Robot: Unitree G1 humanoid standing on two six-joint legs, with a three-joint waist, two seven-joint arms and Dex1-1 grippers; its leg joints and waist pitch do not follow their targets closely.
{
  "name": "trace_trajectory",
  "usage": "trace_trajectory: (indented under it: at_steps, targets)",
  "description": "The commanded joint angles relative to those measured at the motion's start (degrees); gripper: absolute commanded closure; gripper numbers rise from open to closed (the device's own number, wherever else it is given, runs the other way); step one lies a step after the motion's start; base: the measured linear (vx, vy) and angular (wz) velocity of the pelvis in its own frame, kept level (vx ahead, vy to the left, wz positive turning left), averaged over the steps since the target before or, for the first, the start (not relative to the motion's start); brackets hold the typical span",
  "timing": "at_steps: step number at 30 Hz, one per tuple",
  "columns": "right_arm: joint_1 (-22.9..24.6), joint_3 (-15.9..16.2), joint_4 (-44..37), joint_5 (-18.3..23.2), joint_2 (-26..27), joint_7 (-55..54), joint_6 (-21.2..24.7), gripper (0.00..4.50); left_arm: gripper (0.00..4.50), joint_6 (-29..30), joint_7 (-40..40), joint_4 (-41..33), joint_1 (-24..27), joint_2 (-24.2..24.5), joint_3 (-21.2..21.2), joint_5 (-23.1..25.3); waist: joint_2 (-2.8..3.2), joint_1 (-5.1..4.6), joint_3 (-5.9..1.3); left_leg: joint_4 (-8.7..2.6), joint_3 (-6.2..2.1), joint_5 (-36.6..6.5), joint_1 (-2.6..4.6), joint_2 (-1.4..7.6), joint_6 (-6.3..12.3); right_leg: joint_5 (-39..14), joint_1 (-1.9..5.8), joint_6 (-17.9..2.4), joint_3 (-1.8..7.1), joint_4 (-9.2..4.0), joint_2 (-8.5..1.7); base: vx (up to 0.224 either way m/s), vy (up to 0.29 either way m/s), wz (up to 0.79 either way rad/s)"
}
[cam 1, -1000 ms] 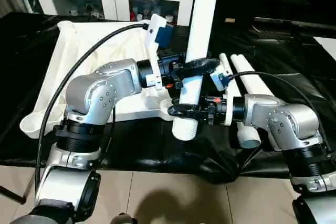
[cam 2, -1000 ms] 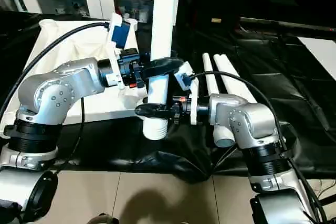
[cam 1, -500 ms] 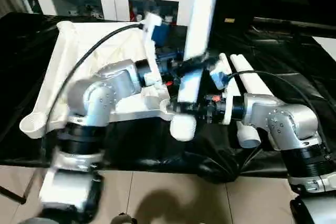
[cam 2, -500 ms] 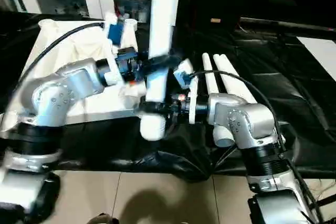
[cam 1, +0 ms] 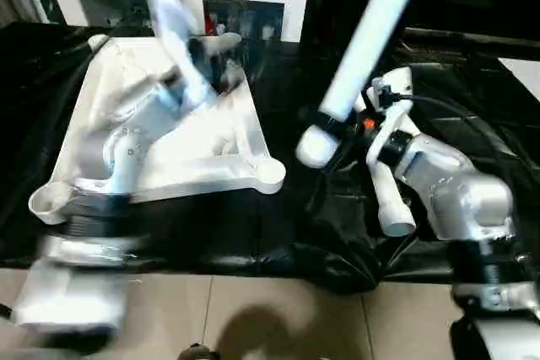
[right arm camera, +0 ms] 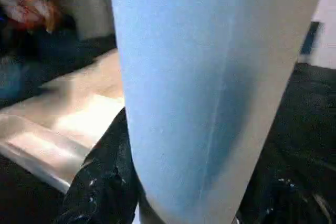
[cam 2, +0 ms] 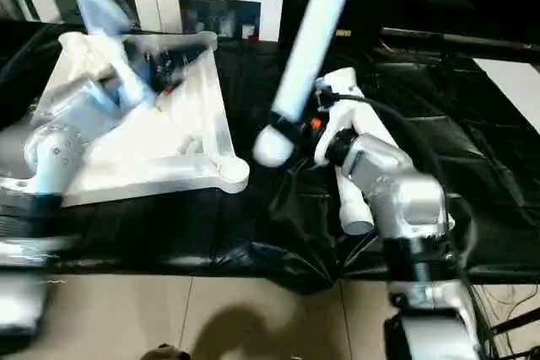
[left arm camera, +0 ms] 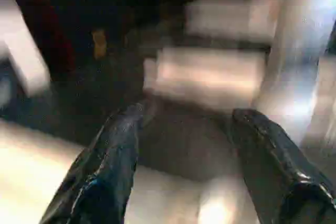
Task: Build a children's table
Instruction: Pick table leg
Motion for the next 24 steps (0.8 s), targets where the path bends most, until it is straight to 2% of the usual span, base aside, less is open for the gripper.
trace_trajectory:
  at_steps: [1,3,4,5,8,9,12,13,14,15,16,19,20,21,22,24]
  targets:
    - [1.25,0.1,-0.67,-0.35,0.52,-1.2,1.35,2.62,1.48,-5.22,-4.87,6.0,0.01,1.97,-6.22,7.02,0.67,-0.35,-4.69,-3.74,-0.63,-3.26,1.6,1.77,-2.12,3.29,2.66,-8.23,2.65,-3.58,-3.8,0.0,0.0,0.0]
    - [1.81,0.25,-0.9,-0.13,0.73,-1.09,1.41,2.62,1.48,-6.16,-6.2,7.74,-0.16,2.69,-7.69,8.25,0.86,-0.16,-4.72,-3.85,-0.68,-3.73,1.65,1.92,-1.91,5.35,2.63,-9.78,2.59,-3.49,-4.09,0.0,0.0,0.0]
    - [2.99,1.28,-1.15,-0.43,0.93,-1.27,0.99,2.62,1.48,-8.22,-7.13,11.84,-0.9,3.81,-10.47,11.16,1.27,-0.11,-4.81,-3.83,-0.68,-4.1,1.68,2.04,-2.13,6.6,2.66,-11.13,2.52,-3.19,-4.18,0.0,0.0,0.0]
    - [3.44,1.67,-1.37,-0.62,0.97,-1.32,0.85,2.62,1.48,-9.25,-6.94,13.67,-1.4,4.24,-11.62,12.63,1.0,-0.18,-4.64,-3.84,-0.57,-4.99,1.58,1.94,-1.96,6.57,2.64,-11.65,2.58,-3.37,-4.15,0.0,0.0,0.0]
    - [4.24,2.04,-2.08,-0.71,1.27,-1.58,0.98,2.62,1.48,-11.21,-6.52,18.21,-2.9,4.15,-12.71,14.66,0.97,-0.14,-4.52,-4.04,-0.64,-7.06,1.62,2.09,-2.4,4.17,2.72,-12.12,2.61,-3.52,-4.54,0.0,0.0,0.0]
    - [4.37,2.06,-2.12,-0.87,1.32,-1.57,0.66,2.62,1.66,-12.27,-5.61,19.98,-3.72,3.82,-13.04,15.61,0.92,-0.16,-4.44,-4.05,-0.64,-7.42,1.57,2.08,-2.4,3.52,2.71,-12.26,2.63,-3.62,-4.56,0.0,0.0,0.0]
    - [4.79,2.12,-2.24,-1.42,1.53,-1.51,-0.19,2.62,1.83,-16.61,-1.74,26.8,-6.88,2.1,-13.26,18.44,1.3,-0.2,-4.3,-4.02,-0.62,-8.92,1.65,2.07,-2.81,1.48,2.57,-12.57,2.77,-3.89,-4.57,0.0,0.0,0.0]
    - [4.94,2.25,-2.38,-1.57,1.52,-1.47,-0.28,2.62,1.83,-17.37,-0.82,28.55,-7.7,1.51,-12.9,18.68,1.19,-0.04,-4.36,-3.99,-0.58,-9.94,1.95,2.16,-3.03,0.42,2.5,-12.55,2.8,-4.04,-4.69,0.0,0.0,0.0]
    - [5.19,2.36,-2.81,-1.72,1.53,-1.51,-0.11,2.62,1.86,-18.6,0.06,31.49,-9.1,0.66,-12.45,18.78,1.16,-0.14,-4.3,-4.07,-0.71,-10.01,1.67,2.11,-3.12,0.07,2.7,-12.59,2.76,-4.07,-4.69,0.0,0.0,0.0]
    - [5.33,2.37,-3.08,-1.72,1.51,-1.51,0.1,2.62,2.04,-19.16,-0.2,32.82,-9.75,0.33,-12.41,18.77,1.27,-0.09,-4.35,-4.02,-0.7,-9.87,1.66,2.01,-3.2,0.04,2.76,-12.46,2.75,-4.1,-4.66,0.0,0.0,0.0]
    - [5.42,2.38,-3.23,-1.73,1.46,-1.49,0.21,2.62,2.18,-19.15,-1.17,33.34,-9.97,0.24,-12.46,18.62,1.11,-0.1,-4.4,-4.06,-0.82,-9.37,1.61,2.1,-3.1,0.55,2.87,-12.45,2.76,-3.99,-4.77,0.0,0.0,0.0]
    - [5.81,2.62,-3.73,-1.6,1.06,-1.57,0.44,2.62,2.24,-18.97,-4.38,36.03,-11.2,-0.48,-11.41,17.05,1.21,-0.19,-4.36,-3.99,-0.71,-9.16,1.6,1.97,-2.75,0.92,2.78,-13.07,2.74,-4.09,-4.69,0.0,0.0,0.0]
    - [6.02,2.71,-3.98,-1.55,0.87,-1.59,0.52,2.62,2.52,-18.99,-5.68,37.29,-11.82,-0.78,-10.9,16.63,1.17,-0.18,-4.39,-3.96,-0.74,-9.11,1.67,2.06,-2.62,1.4,2.73,-13.48,2.76,-4.02,-4.74,0.0,0.0,0.0]
    - [6.11,2.76,-4.09,-1.57,0.76,-1.61,0.55,2.62,2.52,-18.83,-6.29,37.98,-12.17,-0.92,-10.54,16.43,1.13,-0.21,-4.38,-3.93,-0.69,-8.96,1.61,1.99,-2.45,1.58,2.77,-13.53,2.76,-4.05,-4.68,0.0,0.0,0.0]
    - [6.18,2.78,-4.19,-1.57,0.7,-1.6,0.6,2.62,2.61,-18.72,-6.85,38.59,-12.49,-1.06,-10.1,16.11,1.35,-0.15,-4.47,-3.9,-0.74,-8.93,1.71,2.08,-2.37,2.06,2.74,-13.83,2.75,-3.95,-4.74,0.0,0.0,0.0]
    - [6.28,2.77,-4.34,-1.69,0.57,-1.42,0.68,2.62,2.7,-18.38,-8.37,40.49,-13.55,-1.51,-8.96,15.58,1.18,-0.1,-4.46,-3.87,-0.69,-8.98,1.71,2.01,-2.15,2.22,2.82,-14.29,2.72,-3.93,-4.74,0.0,0.0,0.0]
